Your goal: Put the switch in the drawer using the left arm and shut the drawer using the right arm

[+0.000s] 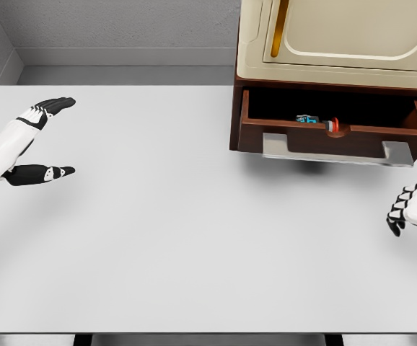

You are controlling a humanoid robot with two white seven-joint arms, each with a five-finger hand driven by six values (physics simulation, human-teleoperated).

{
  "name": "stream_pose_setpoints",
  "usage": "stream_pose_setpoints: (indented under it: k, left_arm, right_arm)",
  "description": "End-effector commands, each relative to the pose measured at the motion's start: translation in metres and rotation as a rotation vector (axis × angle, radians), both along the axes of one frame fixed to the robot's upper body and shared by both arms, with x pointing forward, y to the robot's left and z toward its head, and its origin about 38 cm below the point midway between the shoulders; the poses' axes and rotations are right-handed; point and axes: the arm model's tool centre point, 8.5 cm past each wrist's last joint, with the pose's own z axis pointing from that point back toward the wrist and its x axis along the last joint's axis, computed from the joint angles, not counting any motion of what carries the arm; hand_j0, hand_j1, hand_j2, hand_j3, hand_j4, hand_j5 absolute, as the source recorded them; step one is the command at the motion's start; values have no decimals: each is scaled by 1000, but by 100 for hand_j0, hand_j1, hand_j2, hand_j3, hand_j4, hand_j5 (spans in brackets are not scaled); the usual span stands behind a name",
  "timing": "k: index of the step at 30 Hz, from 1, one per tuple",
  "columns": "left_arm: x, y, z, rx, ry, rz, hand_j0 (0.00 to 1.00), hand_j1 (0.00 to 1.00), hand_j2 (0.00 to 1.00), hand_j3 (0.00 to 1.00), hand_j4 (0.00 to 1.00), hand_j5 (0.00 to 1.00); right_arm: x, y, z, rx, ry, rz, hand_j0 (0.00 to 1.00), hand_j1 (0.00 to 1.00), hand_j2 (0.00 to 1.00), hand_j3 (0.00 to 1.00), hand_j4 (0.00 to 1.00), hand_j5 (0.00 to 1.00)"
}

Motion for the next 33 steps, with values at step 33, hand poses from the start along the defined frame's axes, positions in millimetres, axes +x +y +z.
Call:
stream_pose_setpoints:
  k: [33]
  left_arm:
    - [-1,0,0,-7,1,-1,100,100,100,100,100,100]
  right_arm:
    - [48,18,75,155,-304,-4,28,28,28,28,28,28]
